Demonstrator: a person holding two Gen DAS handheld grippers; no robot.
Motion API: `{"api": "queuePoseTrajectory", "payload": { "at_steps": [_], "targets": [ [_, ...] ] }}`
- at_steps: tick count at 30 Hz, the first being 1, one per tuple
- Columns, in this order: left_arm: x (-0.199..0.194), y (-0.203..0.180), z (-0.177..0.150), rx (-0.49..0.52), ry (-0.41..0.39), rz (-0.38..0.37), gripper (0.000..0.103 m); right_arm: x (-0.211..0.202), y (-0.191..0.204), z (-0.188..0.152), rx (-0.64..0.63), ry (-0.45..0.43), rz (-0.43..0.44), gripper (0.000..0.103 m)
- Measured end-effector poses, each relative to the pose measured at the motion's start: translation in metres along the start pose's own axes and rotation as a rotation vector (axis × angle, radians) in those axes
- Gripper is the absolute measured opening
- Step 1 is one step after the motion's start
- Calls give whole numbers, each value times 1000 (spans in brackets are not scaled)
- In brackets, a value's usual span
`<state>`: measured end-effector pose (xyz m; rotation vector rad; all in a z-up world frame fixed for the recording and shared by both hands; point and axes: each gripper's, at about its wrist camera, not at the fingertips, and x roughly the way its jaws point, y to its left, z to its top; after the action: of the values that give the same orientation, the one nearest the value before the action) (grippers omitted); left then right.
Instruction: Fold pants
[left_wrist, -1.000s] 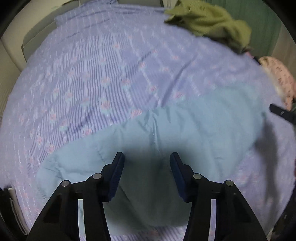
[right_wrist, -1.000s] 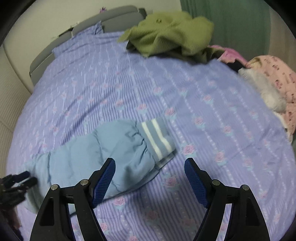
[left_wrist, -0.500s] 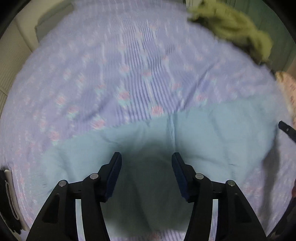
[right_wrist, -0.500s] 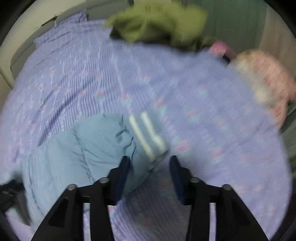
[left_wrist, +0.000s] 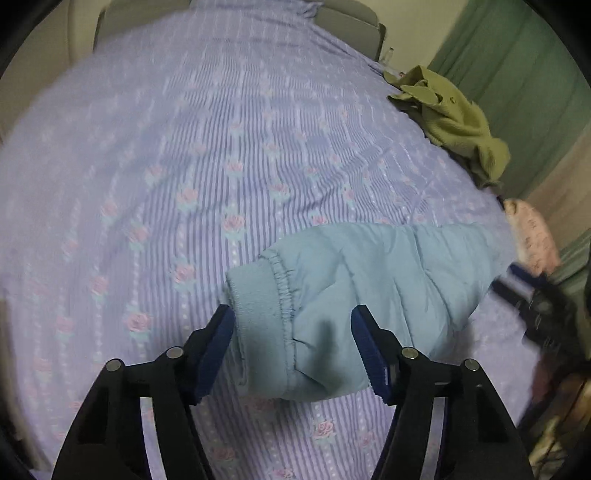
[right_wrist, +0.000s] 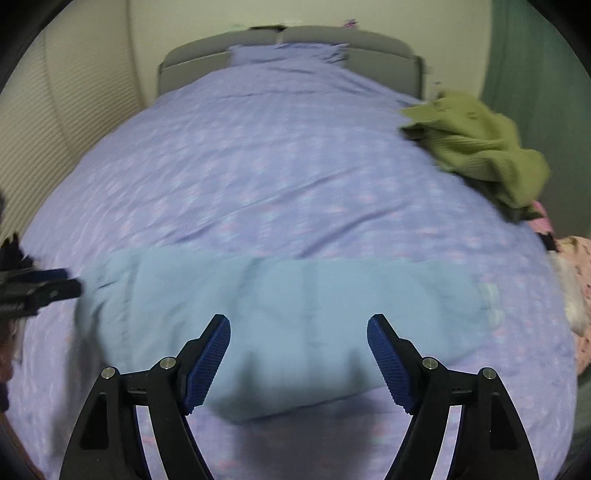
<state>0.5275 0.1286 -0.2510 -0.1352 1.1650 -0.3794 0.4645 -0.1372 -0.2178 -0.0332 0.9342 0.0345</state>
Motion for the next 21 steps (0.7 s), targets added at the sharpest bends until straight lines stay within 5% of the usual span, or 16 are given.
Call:
{"api": "queuePoseTrajectory", "payload": {
  "at_steps": [2,9,10,14,21],
  "targets": [
    [14,15,1,-56,30,-31,53,9,16,-1,-10,13,29,77],
    [50,36,4,-167,79,-101,53,34,43,-8,-47,97,15,77],
    [54,35,3,-174,81,-110,46,36,42,-8,-43,104,11,77],
    [47,27,0,-157,53,-98,17,42,42,-11,-17,136,3,77],
    [19,26,2,-80,-12,25,13,46,52,-6,-35,132,22,77]
  ]
}}
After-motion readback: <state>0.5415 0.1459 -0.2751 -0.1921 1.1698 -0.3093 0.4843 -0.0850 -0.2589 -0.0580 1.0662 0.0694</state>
